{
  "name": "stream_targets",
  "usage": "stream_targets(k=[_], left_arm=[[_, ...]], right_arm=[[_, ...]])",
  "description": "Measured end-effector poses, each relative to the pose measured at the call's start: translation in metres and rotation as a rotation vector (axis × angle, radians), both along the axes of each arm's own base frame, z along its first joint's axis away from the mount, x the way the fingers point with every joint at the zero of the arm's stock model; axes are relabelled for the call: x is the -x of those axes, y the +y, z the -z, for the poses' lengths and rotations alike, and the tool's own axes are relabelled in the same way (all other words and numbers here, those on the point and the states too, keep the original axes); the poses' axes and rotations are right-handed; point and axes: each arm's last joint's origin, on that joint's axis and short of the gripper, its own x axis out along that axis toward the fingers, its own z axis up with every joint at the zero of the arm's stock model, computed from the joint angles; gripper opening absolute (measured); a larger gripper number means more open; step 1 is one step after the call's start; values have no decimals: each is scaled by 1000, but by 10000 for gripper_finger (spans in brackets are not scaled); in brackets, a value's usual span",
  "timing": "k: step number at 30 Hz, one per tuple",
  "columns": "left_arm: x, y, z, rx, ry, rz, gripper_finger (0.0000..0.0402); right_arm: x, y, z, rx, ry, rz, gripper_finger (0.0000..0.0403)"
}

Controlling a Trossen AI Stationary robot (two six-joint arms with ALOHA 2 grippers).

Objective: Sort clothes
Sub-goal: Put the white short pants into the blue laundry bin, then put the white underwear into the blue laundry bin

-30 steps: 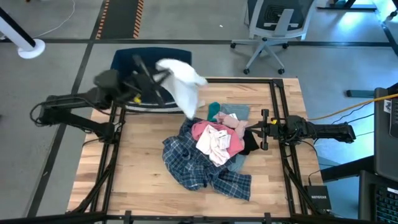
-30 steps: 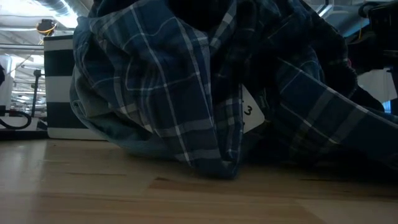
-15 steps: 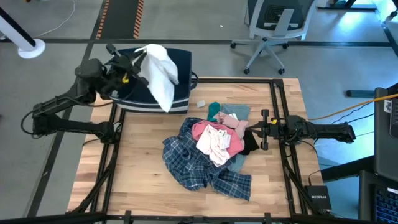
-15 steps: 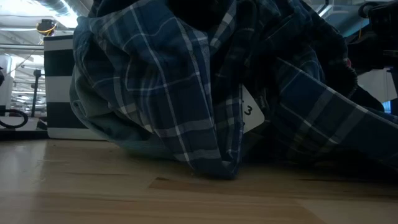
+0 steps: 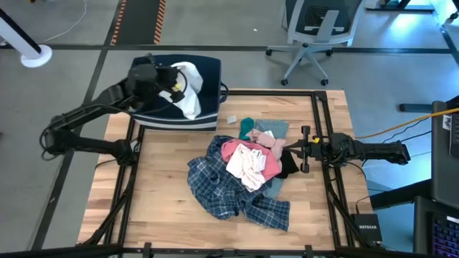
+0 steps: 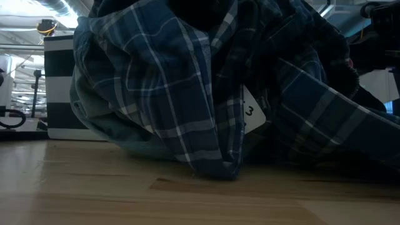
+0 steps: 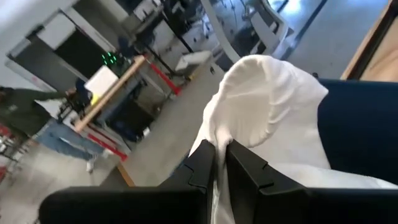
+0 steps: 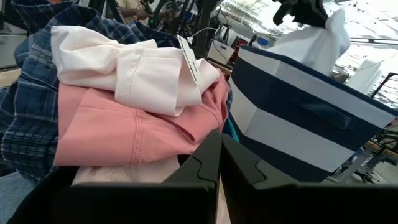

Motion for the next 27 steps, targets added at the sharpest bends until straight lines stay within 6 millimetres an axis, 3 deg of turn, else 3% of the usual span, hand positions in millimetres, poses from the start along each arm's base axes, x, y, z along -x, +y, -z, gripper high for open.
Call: stream_targets(k=[6, 17, 22, 27], left_arm=[[-11, 5, 8, 39, -2, -11, 42], [-2, 11, 2, 98, -43, -60, 172], [-5, -4, 3, 306, -45, 243, 199], [-17, -23, 2, 372, -82, 444, 207]], right_arm=[[0, 0, 0, 0, 0, 0, 17], [0, 0, 0, 0, 0, 0, 17], [0, 0, 0, 0, -1, 0, 17], [0, 0, 0, 0, 0, 0, 17]])
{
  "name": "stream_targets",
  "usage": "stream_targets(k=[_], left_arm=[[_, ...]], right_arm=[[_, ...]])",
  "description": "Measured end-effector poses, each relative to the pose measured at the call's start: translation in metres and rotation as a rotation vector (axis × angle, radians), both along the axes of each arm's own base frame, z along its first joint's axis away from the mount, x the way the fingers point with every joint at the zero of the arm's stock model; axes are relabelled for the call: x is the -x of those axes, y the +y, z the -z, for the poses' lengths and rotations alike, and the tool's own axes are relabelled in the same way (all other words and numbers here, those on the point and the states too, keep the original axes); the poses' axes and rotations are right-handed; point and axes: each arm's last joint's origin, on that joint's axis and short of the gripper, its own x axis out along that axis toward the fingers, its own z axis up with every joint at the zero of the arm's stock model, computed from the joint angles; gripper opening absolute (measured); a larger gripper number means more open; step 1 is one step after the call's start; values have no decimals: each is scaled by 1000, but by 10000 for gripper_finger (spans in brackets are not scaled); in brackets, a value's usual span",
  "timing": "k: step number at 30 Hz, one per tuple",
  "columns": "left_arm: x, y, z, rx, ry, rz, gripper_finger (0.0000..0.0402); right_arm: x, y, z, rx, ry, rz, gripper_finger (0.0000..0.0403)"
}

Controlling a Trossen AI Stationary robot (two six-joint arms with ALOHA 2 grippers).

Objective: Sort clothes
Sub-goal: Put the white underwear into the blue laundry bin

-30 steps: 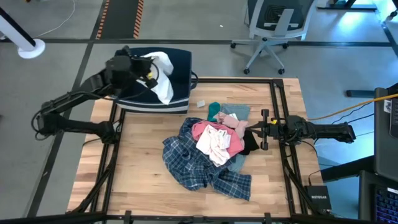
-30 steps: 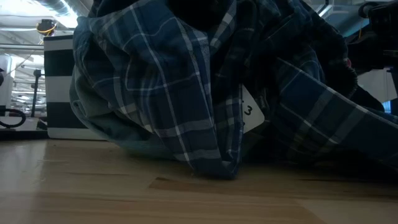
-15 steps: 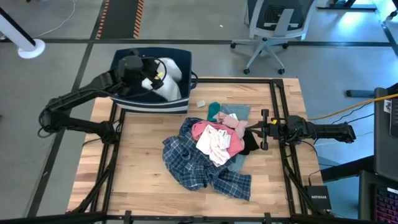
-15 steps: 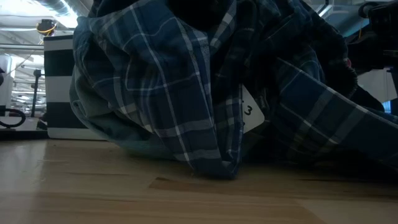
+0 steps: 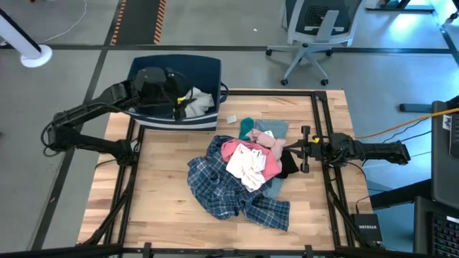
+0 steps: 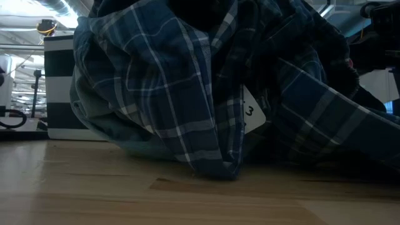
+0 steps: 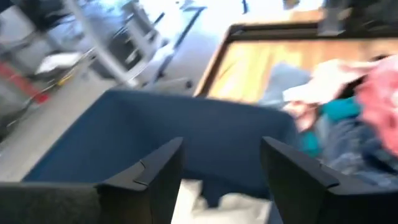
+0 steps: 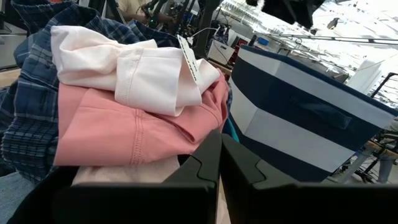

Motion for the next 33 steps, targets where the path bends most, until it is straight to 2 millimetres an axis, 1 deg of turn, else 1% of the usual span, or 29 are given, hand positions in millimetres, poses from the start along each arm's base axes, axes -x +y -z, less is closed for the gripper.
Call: stream_targets(k=[4, 11, 16, 22, 30, 33], left_arm=[[-10, -19, 2, 27, -1, 164, 208], [-24, -52, 3, 14, 3, 343, 208], [-35, -64, 15, 46, -8, 493, 208], [-53, -69, 36, 65, -24, 524, 208], [-80, -81, 68, 104, 78, 568, 208], [-97, -87, 73, 116, 24, 577, 208]], right_arm=[[0, 0, 0, 0, 0, 0, 17], [0, 0, 0, 0, 0, 0, 17], [0, 0, 0, 0, 0, 0, 17], [0, 0, 0, 0, 0, 0, 17], [0, 0, 0, 0, 0, 0, 17], [0, 0, 0, 0, 0, 0, 17]])
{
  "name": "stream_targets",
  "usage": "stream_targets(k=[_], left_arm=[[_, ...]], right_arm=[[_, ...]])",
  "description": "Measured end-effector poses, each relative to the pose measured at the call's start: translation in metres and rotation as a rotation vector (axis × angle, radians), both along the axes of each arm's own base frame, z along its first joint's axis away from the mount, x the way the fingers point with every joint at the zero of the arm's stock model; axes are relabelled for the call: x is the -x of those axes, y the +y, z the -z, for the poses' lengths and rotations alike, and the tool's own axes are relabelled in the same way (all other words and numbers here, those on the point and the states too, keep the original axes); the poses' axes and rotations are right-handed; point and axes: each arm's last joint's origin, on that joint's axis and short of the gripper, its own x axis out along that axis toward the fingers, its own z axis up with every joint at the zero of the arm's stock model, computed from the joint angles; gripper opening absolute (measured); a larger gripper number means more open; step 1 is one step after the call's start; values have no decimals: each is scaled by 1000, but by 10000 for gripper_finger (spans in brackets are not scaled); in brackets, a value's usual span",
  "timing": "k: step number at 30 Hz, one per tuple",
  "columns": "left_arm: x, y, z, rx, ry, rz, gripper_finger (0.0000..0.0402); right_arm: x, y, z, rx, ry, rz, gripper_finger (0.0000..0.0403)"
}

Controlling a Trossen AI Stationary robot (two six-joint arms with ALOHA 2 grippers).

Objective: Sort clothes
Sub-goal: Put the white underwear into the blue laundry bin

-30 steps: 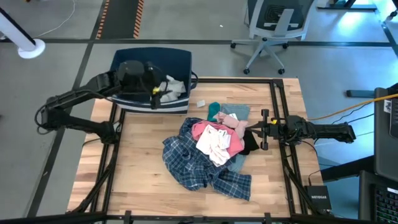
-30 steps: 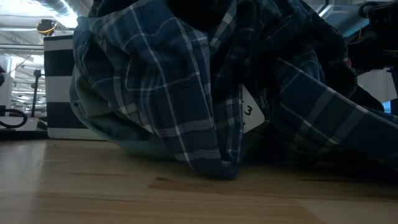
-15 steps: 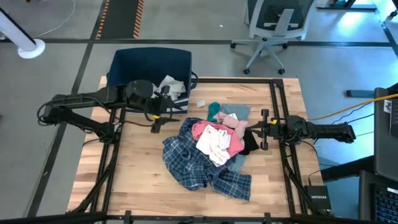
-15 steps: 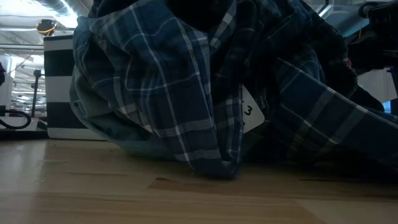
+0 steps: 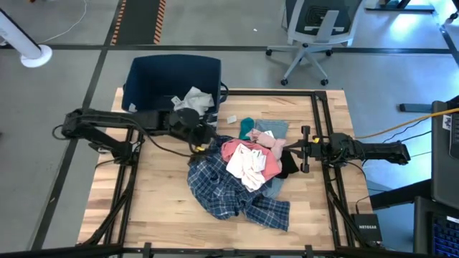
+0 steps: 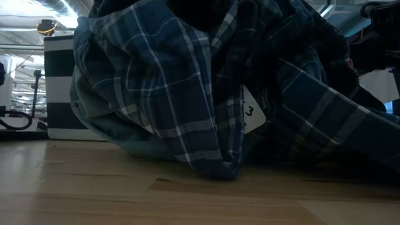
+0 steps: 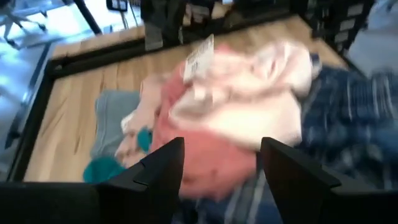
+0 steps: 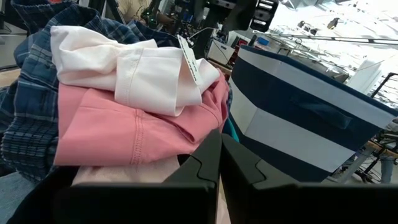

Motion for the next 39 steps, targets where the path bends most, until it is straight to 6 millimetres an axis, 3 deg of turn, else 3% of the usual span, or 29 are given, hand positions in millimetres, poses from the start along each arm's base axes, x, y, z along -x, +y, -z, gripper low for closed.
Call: stream_targets(k=[8, 14, 19, 23, 27, 33, 37, 39], left_arm=[[-51, -22, 33, -30, -105, 82, 208], [-75, -15, 56, -60, -138, 51, 208], [-94, -10, 88, -76, -113, 71, 208], [-103, -7, 96, -87, -169, 83, 205], [-106, -12, 98, -142, -195, 123, 157], [-105, -14, 96, -144, -203, 171, 17], [-103, -17, 89, -167, -220, 147, 13], [-97, -18, 75, -189, -237, 114, 6]], right_arm=[[0, 0, 0, 0, 0, 0, 17], [0, 0, 0, 0, 0, 0, 17], [0, 0, 0, 0, 0, 0, 17], [0, 0, 0, 0, 0, 0, 17], [0, 0, 0, 0, 0, 0, 17], [0, 0, 0, 0, 0, 0, 17], [0, 0, 0, 0, 0, 0, 17], [0, 0, 0, 0, 0, 0, 17]])
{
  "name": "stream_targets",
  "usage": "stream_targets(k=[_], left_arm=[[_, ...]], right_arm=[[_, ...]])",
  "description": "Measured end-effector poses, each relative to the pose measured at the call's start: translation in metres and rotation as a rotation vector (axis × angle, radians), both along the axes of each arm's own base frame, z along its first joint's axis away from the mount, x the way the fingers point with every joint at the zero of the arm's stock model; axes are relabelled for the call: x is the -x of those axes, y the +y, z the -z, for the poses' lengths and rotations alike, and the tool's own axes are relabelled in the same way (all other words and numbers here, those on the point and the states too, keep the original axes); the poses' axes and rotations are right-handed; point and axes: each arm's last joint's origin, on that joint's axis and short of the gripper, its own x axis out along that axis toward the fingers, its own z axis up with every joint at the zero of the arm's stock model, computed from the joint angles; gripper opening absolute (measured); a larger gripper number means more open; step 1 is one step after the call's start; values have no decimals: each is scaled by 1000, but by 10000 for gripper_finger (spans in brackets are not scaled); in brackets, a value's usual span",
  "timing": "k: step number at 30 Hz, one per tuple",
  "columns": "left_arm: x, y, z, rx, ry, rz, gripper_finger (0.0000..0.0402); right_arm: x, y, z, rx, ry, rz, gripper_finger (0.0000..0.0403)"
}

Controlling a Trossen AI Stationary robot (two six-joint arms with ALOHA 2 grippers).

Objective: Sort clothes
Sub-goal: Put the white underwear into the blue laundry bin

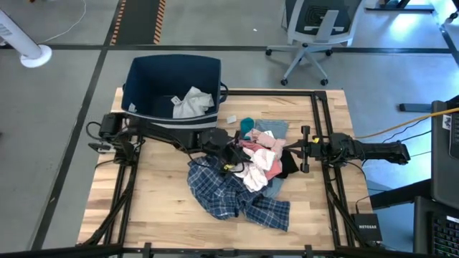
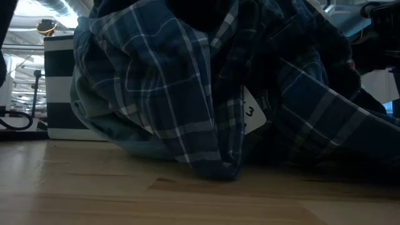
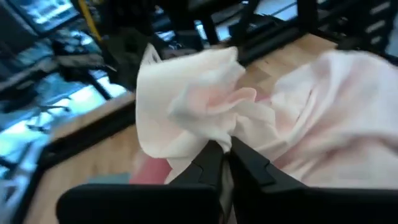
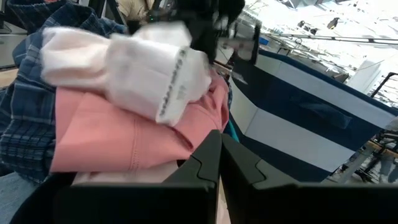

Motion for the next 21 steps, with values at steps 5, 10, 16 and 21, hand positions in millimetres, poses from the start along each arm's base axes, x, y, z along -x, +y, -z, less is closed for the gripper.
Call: stream_targets(k=[5, 10, 16, 21], left_arm=[[24, 8, -51, -11, -132, -85, 5], [65, 23, -105, -16, -256, -183, 4], [123, 49, -160, -82, -425, -375, 3], [166, 77, -182, -150, -475, -568, 2]], right_arm=[[0, 0, 0, 0, 0, 0, 17], [0, 0, 0, 0, 0, 0, 17], [0, 0, 0, 0, 0, 0, 17], [0, 0, 0, 0, 0, 0, 17]])
